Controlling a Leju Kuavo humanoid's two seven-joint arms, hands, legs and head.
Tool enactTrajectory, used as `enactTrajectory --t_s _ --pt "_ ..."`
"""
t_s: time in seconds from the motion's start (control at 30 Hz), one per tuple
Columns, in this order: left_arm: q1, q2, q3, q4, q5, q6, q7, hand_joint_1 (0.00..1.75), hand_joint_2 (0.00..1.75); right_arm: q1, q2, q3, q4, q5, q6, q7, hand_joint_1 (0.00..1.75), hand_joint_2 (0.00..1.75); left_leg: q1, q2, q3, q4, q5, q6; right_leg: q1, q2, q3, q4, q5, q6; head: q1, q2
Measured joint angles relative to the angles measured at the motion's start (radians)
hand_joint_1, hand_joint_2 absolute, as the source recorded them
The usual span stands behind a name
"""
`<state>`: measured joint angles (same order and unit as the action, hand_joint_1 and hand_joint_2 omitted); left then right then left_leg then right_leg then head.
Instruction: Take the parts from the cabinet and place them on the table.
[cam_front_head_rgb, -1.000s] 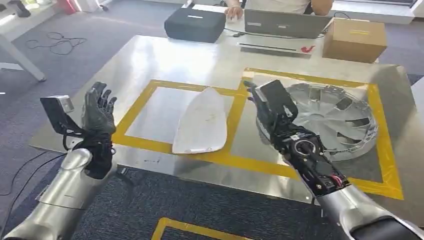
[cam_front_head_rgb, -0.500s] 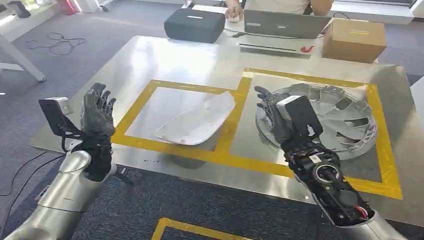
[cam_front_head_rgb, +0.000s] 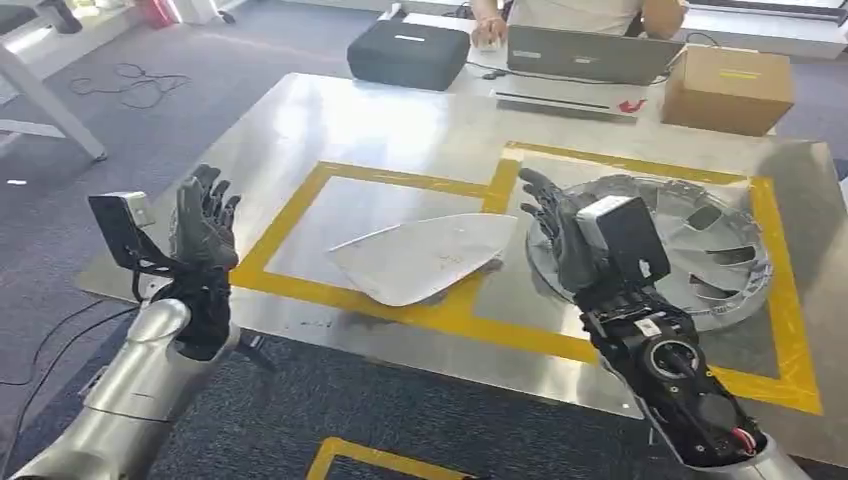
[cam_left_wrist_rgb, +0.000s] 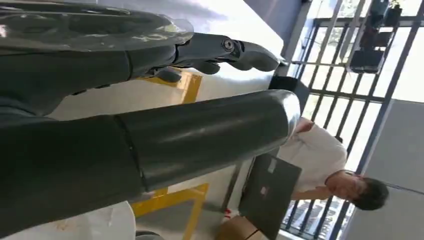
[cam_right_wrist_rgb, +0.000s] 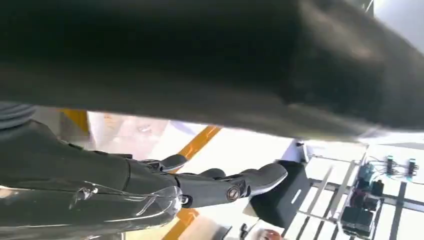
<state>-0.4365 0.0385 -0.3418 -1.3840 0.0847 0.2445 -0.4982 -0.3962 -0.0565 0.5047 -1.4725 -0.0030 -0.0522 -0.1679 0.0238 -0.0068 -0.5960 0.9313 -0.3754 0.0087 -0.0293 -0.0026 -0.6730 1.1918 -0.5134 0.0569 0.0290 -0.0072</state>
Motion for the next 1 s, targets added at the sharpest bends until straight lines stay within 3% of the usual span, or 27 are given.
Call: enactTrajectory --t_s 0.03,0.07,0.1,0.13,0.23,0.27,0.3,0.37,0.43,0.47,0.5,0.57,0.6,0.63,0.73,0.77,0.8,0.83,0.9,0.93,0.97,1.0 --pt "0.000 0.000 0.000 -0.001 0.000 0.000 0.000 0.00 0.00 0.000 -0.001 0.000 -0.005 0.000 0.000 0.000 0.00 0.00 0.005 -0.002 0.000 0.007 -0.004 -0.007 -0.005 0.000 0.051 -0.107 0.057 0.004 0.003 0.000" --pt "0.000 0.000 0.000 -0.003 0.001 0.000 0.000 0.00 0.00 -0.001 -0.003 0.000 -0.008 -0.001 0.000 0.000 0.00 0.00 0.008 -0.003 -0.001 0.017 -0.010 -0.016 -0.011 0.001 0.095 -0.200 0.093 0.010 0.008 0.000" --pt "-0.001 0.001 0.000 -0.007 0.003 0.000 0.000 0.00 0.00 -0.001 -0.006 0.000 -0.010 -0.003 0.000 0.001 0.00 0.00 0.002 -0.006 -0.007 0.023 -0.012 -0.025 -0.004 0.012 0.111 -0.220 0.073 0.012 0.018 0.000" --pt "-0.001 0.001 0.000 -0.008 0.003 0.001 0.001 0.00 0.00 0.000 -0.006 0.000 -0.015 -0.005 0.001 0.002 0.00 0.00 0.000 -0.008 -0.015 0.032 -0.008 -0.033 -0.007 0.014 0.111 -0.220 0.080 -0.004 0.019 0.000" --pt "-0.001 0.001 0.000 -0.011 0.006 0.002 0.001 0.00 0.00 0.001 -0.006 0.001 -0.019 -0.006 0.004 0.005 0.00 0.00 0.006 -0.007 -0.016 0.022 0.005 -0.052 0.002 0.015 0.100 -0.215 0.090 -0.022 0.002 0.000" --pt "-0.001 0.002 0.000 -0.012 0.006 0.002 0.001 0.00 0.00 -0.001 -0.006 0.001 -0.023 -0.007 0.005 0.005 0.00 0.00 0.009 -0.004 -0.022 0.036 -0.011 -0.055 -0.004 0.011 0.099 -0.220 0.097 -0.034 0.002 0.000" --pt "-0.002 0.003 0.000 -0.014 0.007 0.002 0.001 0.00 0.00 -0.001 -0.006 0.001 -0.025 -0.007 0.005 0.005 0.00 0.00 0.007 0.002 -0.038 0.075 -0.050 -0.056 -0.002 0.011 0.094 -0.221 0.102 -0.041 -0.007 0.000" --pt "-0.003 0.005 0.000 -0.016 0.007 0.002 0.001 0.00 0.00 -0.001 -0.006 0.001 -0.030 -0.007 0.005 0.006 0.00 0.00 0.005 0.001 -0.103 0.243 -0.154 -0.058 0.003 0.007 0.077 -0.221 0.113 -0.056 -0.026 0.000" --pt "-0.001 0.006 0.000 -0.016 0.007 0.002 0.001 0.00 0.00 -0.001 -0.006 0.001 -0.029 -0.007 0.006 0.007 0.00 0.00 0.003 0.001 -0.145 0.367 -0.208 -0.056 0.010 0.004 0.059 -0.221 0.126 -0.062 -0.037 0.000" --pt "-0.001 0.006 0.000 -0.016 0.007 0.002 0.001 0.00 0.00 -0.001 -0.006 0.001 -0.030 -0.007 0.006 0.007 0.00 0.00 0.002 0.001 -0.131 0.359 -0.203 -0.052 0.013 0.004 0.051 -0.221 0.133 -0.063 -0.040 0.000" --pt "-0.001 0.006 0.000 -0.016 0.007 0.002 0.001 0.00 0.00 -0.001 -0.006 0.001 -0.030 -0.007 0.006 0.007 0.00 0.00 -0.001 0.001 -0.088 0.299 -0.177 -0.045 0.017 0.004 0.042 -0.221 0.141 -0.063 -0.042 0.000" --pt "-0.004 0.006 0.000 -0.018 0.007 0.002 0.001 0.00 0.00 -0.001 -0.006 0.001 -0.033 -0.007 0.006 0.007 0.00 0.00 -0.011 0.002 0.034 0.114 -0.120 -0.024 0.020 0.004 0.030 -0.221 0.155 -0.061 -0.048 0.000" --pt "-0.008 0.006 0.000 -0.023 0.007 0.002 0.001 0.00 0.00 -0.001 -0.006 0.001 -0.038 -0.007 0.006 0.007 0.00 0.00 -0.020 0.005 0.088 0.034 -0.119 -0.010 0.020 0.004 0.026 -0.220 0.162 -0.057 -0.050 0.000" --pt "-0.009 0.005 -0.001 -0.026 0.006 0.002 0.000 0.00 0.00 -0.003 -0.007 0.001 -0.040 -0.007 0.006 0.007 0.00 0.00 -0.024 0.008 0.081 0.027 -0.106 -0.010 0.027 0.004 0.020 -0.220 0.169 -0.052 -0.048 0.000" --pt "-0.011 0.006 -0.001 -0.026 0.007 0.000 0.001 0.00 0.00 -0.001 -0.007 0.002 -0.040 -0.007 0.008 0.008 0.00 0.00 -0.032 0.004 0.069 0.029 -0.086 0.001 0.020 0.002 0.019 -0.233 0.193 -0.035 -0.042 0.000" --pt "-0.012 0.005 -0.001 -0.026 0.007 0.000 0.001 0.00 0.00 -0.002 -0.010 0.001 -0.040 -0.007 0.007 0.008 0.00 0.00 -0.017 0.009 0.065 0.015 -0.068 0.009 0.022 0.003 0.011 -0.232 0.192 -0.029 -0.040 0.000" --pt "-0.014 0.005 -0.001 -0.026 0.007 -0.001 0.001 0.00 0.00 -0.002 -0.011 0.000 -0.040 -0.007 0.007 0.008 0.00 0.00 -0.018 0.011 0.056 0.012 -0.057 0.013 0.021 0.005 0.000 -0.206 0.145 -0.025 -0.039 0.000" --pt "-0.016 0.005 -0.001 -0.026 0.007 -0.002 0.001 0.00 0.00 -0.002 -0.012 0.000 -0.040 -0.007 0.008 0.008 0.00 0.00 -0.018 0.011 0.046 0.012 -0.048 0.020 0.019 0.004 -0.018 -0.145 0.082 -0.023 -0.031 0.000" --pt "-0.016 0.004 -0.001 -0.026 0.007 -0.004 0.001 0.00 0.00 -0.002 -0.015 0.000 -0.040 -0.007 0.008 0.009 0.00 0.00 -0.018 0.011 0.022 0.013 -0.030 0.021 0.019 0.004 -0.058 0.027 -0.029 -0.016 -0.016 0.000" --pt "-0.016 0.005 -0.001 -0.026 0.007 -0.004 0.001 0.00 0.00 -0.002 -0.016 0.000 -0.040 -0.007 0.008 0.009 0.00 0.00 -0.018 0.011 0.010 0.014 -0.021 0.020 0.019 0.004 -0.066 0.087 -0.050 -0.013 -0.012 0.000" --pt "-0.016 0.005 -0.001 -0.026 0.007 -0.005 0.001 0.00 0.00 -0.002 -0.016 0.000 -0.040 -0.007 0.008 0.009 0.00 0.00 -0.018 0.011 -0.002 0.015 -0.012 0.018 0.019 0.004 -0.055 0.105 -0.043 -0.012 -0.008 0.000" --pt "-0.016 0.005 -0.001 -0.026 0.007 -0.005 0.001 0.00 0.00 -0.002 -0.017 0.000 -0.040 -0.007 0.008 0.009 0.00 0.00 -0.017 0.011 -0.013 0.016 -0.004 0.016 0.018 0.004 -0.020 0.075 -0.017 -0.011 -0.004 0.000"
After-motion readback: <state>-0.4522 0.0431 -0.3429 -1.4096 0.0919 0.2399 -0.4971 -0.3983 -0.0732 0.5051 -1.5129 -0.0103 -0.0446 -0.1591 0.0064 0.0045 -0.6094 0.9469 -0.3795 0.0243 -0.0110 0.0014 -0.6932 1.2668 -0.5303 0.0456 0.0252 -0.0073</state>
